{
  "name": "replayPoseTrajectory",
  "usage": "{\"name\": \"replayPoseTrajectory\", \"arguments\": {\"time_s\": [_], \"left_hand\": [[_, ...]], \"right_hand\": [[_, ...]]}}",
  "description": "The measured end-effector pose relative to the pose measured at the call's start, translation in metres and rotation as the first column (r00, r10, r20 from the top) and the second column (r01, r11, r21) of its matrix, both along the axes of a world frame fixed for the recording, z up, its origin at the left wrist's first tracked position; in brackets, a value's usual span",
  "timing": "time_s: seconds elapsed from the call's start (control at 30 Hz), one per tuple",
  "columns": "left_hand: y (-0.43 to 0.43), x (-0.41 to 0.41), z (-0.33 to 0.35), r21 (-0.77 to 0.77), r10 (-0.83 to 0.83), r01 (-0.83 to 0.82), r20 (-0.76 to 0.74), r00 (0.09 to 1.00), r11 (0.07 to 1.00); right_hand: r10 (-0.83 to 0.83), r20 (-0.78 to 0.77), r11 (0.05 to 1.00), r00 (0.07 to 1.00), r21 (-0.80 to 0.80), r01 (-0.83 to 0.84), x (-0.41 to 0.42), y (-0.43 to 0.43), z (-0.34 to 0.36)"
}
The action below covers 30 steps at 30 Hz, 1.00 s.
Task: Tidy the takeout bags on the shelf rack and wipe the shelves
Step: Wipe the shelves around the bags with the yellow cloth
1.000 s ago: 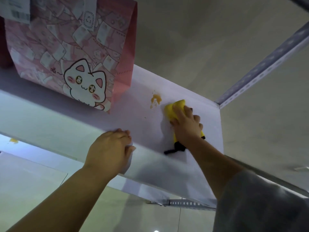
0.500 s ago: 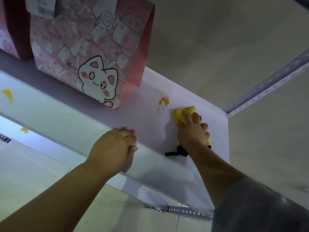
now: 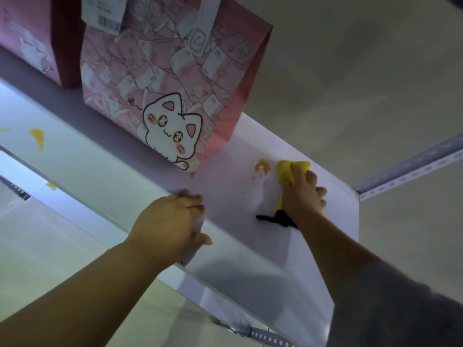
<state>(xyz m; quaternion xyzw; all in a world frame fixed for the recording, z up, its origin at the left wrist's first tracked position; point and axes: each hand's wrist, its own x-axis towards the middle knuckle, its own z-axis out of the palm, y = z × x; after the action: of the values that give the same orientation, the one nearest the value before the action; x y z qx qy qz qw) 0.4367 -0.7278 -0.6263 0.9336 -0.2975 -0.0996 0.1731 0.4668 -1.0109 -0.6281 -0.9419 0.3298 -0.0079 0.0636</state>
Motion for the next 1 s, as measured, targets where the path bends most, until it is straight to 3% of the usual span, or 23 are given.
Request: {"name": "replayPoseTrajectory", "arguments": {"time_s": [0.13,0.23,0.37,0.47,0.53,0.57,0.67,0.77,0.87,0.93,1.0], "left_hand": [[-0.001,0.003,0.002,-0.025,-0.003,0.004,0.039,0.999,1.000],[-0.001,0.003,0.002,-0.031,-0.010,0.011,0.035,0.999,0.999],[-0.001,0.005,0.004,-0.019,0.003,-0.003,0.030,1.000,1.000],[0.000,0.004,0.001,-0.036,0.021,-0.022,-0.018,1.000,0.999],[0.000,0.004,-0.001,-0.043,0.017,-0.018,-0.016,1.000,0.999],[0.001,0.003,-0.001,-0.041,0.009,-0.010,-0.003,1.000,0.999],[0.002,0.001,0.001,-0.054,0.002,-0.001,0.009,1.000,0.999],[0.002,-0.002,-0.002,-0.080,0.005,-0.005,0.004,1.000,0.997],[0.002,-0.002,-0.004,-0.102,0.031,-0.033,-0.017,0.999,0.994],[0.002,-0.002,-0.005,-0.109,0.039,-0.042,-0.036,0.999,0.993],[0.002,-0.004,-0.007,-0.102,0.030,-0.034,-0.041,0.999,0.994]], "right_hand": [[-0.030,-0.026,0.999,0.999,0.014,0.030,0.047,0.010,0.004],[0.193,-0.038,0.981,0.980,0.022,-0.193,0.050,0.028,0.005],[0.594,0.008,0.803,0.804,0.045,-0.594,0.004,0.050,0.001],[0.747,0.070,0.658,0.661,0.056,-0.751,-0.040,0.047,-0.002],[0.736,0.057,0.674,0.674,0.037,-0.738,-0.032,0.036,-0.001],[0.686,0.029,0.727,0.727,0.011,-0.687,-0.019,0.032,0.000],[0.384,-0.042,0.923,0.923,0.027,-0.383,0.020,0.027,0.004],[0.248,-0.015,0.969,0.969,0.021,-0.248,0.026,0.044,0.003],[0.426,0.028,0.904,0.904,0.026,-0.426,-0.007,0.067,-0.004],[0.631,0.085,0.774,0.771,0.008,-0.634,-0.041,0.076,-0.008],[0.719,0.097,0.687,0.688,0.046,-0.725,-0.064,0.072,-0.005]]}}
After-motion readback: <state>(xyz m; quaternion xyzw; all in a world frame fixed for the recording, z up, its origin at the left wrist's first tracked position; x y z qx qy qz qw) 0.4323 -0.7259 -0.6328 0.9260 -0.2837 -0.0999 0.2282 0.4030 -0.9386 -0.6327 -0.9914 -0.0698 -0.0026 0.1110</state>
